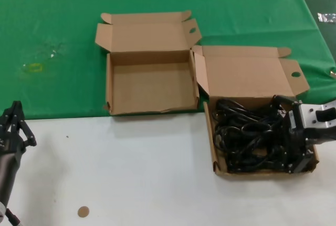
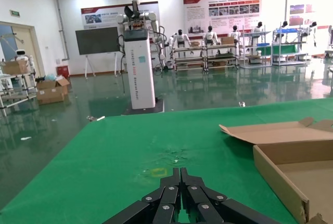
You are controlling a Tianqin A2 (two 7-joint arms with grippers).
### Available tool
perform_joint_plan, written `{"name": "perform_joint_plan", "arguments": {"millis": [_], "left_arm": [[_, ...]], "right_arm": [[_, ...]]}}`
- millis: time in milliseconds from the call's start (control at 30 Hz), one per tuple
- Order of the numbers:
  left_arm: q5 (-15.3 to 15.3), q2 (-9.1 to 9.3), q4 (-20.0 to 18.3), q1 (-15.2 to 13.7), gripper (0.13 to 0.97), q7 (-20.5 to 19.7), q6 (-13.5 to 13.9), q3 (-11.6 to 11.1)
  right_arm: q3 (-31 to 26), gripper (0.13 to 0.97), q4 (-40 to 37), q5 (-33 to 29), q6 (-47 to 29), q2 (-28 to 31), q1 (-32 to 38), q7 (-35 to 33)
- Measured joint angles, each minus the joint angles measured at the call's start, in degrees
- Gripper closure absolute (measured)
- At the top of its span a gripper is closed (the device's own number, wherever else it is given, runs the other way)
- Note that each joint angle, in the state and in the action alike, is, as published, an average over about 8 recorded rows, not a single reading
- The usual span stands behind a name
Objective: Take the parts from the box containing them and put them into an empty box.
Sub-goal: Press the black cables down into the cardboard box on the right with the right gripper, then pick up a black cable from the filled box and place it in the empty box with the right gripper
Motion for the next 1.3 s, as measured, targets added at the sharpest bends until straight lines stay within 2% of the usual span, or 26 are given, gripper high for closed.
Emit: {"name": "perform_joint_plan", "arguments": {"millis": [133, 400, 533, 800, 833, 1100, 1300], "left_arm": [[0.0, 0.00, 0.0, 0.0, 0.945, 0.0, 0.0, 0.0], [0.0, 0.00, 0.0, 0.0, 0.945, 0.0, 0.0, 0.0], [0.0, 0.00, 0.0, 0.0, 0.945, 0.0, 0.0, 0.0], [0.0, 0.00, 0.0, 0.0, 0.945, 0.0, 0.0, 0.0], [0.0, 0.00, 0.0, 0.0, 0.945, 0.0, 0.0, 0.0], [0.0, 0.00, 0.0, 0.0, 0.945, 0.0, 0.0, 0.0], [0.0, 0.00, 0.0, 0.0, 0.945, 0.0, 0.0, 0.0]], "right_arm": [[0.5, 0.185, -0.6, -1.1, -0.9, -0.9, -0.1, -1.1], [1.5, 0.311, -1.7, -3.3, -2.0, -2.0, 0.0, -2.2], [1.9, 0.311, -2.6, -4.2, -2.6, -2.4, 0.3, -2.5], [2.4, 0.508, -4.8, -6.1, -2.8, -3.5, 1.1, -3.6], [2.5, 0.508, -5.0, -6.2, -2.9, -3.6, 1.1, -3.7], [3.3, 0.722, -5.0, -6.6, -3.7, -3.8, 1.6, -3.8], [4.1, 0.799, -3.4, -6.1, -5.2, -3.3, 2.4, -2.6]]}}
